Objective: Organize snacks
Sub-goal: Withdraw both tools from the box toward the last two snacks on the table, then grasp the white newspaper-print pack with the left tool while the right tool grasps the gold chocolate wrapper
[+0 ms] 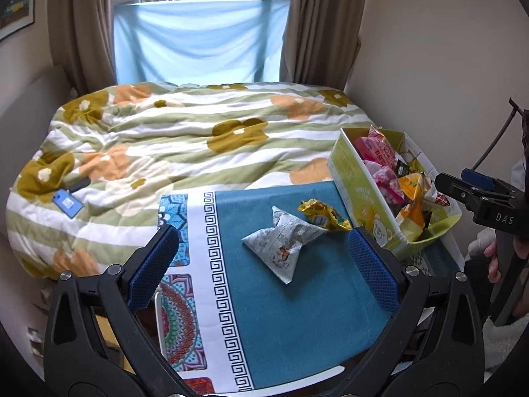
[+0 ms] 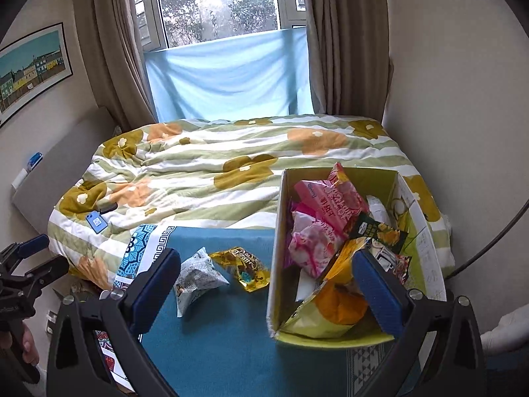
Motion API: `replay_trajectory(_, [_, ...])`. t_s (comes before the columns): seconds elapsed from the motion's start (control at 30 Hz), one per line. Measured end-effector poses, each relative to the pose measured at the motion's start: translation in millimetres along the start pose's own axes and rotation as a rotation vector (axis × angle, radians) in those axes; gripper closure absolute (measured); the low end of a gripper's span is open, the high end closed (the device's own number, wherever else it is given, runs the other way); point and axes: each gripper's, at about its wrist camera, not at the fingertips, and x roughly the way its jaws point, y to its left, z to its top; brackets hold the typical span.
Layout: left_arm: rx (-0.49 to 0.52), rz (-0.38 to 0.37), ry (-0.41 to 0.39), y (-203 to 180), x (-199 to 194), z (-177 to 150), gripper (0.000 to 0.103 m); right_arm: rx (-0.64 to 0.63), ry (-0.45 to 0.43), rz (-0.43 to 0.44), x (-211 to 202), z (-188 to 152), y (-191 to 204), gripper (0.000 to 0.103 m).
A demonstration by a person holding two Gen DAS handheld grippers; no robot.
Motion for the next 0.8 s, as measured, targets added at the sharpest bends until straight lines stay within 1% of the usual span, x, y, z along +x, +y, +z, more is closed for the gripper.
replay_trajectory(0.13, [0.072, -0.048, 0.025, 15, 13, -6, 0.001, 0.030, 0.021, -0.030, 6, -12, 26, 0.000])
replay_trajectory(0.2, [0.110, -0.074, 0.036, 18, 23, -9, 0.001, 0.046, 0.014, -0.058, 10, -19, 38, 0.000])
replay_trajectory(0.3, [0.155, -0.115, 0.072, 17, 46, -11, 0.002, 0.072, -0.004, -0.043, 13, -28, 55, 0.000])
replay_trajectory(0.4, [0.208, -0.173, 0.126, 12, 77, -14, 0.001, 0.067, 0.018, -0.045, 23, -33, 70, 0.000])
replay_trajectory(0.5, [0.275, -0.172, 0.185, 2, 116, -20, 0.002, 0.056, 0.035, -0.057, 35, -38, 79, 0.000])
replay_trajectory(0.57, [0.301, -0.192, 0.210, -3, 141, -23, 0.002, 0.056, 0.051, -0.058, 47, -40, 79, 0.000])
replay_trajectory(0.7, [0.330, -0.222, 0.243, -13, 191, -31, 0.002, 0.045, 0.097, -0.058, 77, -44, 78, 0.000])
replay_trajectory(0.8, [0.353, -0.245, 0.257, -23, 218, -39, 0.002, 0.045, 0.112, -0.057, 97, -45, 75, 0.000])
